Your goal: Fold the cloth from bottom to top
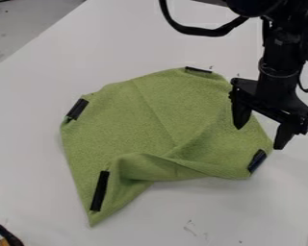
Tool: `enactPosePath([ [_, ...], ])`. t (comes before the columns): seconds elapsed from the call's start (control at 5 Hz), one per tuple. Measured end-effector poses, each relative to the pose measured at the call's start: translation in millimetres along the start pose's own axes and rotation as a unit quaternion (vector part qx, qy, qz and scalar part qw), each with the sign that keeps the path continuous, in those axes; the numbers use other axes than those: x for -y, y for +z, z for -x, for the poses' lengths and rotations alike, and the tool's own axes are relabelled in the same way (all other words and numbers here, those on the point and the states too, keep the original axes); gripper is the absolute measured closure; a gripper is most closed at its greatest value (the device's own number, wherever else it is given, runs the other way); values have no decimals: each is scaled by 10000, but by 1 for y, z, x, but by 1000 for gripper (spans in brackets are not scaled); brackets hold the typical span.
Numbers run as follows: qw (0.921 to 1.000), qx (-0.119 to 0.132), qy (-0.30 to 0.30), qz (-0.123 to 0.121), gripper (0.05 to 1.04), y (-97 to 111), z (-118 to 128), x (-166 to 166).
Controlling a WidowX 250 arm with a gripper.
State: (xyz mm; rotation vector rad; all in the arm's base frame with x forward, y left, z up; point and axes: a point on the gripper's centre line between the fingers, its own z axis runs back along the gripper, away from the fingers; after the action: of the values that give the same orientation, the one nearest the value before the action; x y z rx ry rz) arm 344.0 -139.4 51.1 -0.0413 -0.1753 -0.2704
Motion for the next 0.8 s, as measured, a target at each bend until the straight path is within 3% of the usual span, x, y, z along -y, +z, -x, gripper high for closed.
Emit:
enactPosePath([
  [0.2,9999,-167,-6,-25,83,-10,6,-1],
  [0.4,9995,-218,-54,-229,83,-4,21,-21],
  [0.6,9988,-22,-123,-475,83,17,35,-46],
  [0.8,9971,-6,-48,-756,83,43,59,-77],
])
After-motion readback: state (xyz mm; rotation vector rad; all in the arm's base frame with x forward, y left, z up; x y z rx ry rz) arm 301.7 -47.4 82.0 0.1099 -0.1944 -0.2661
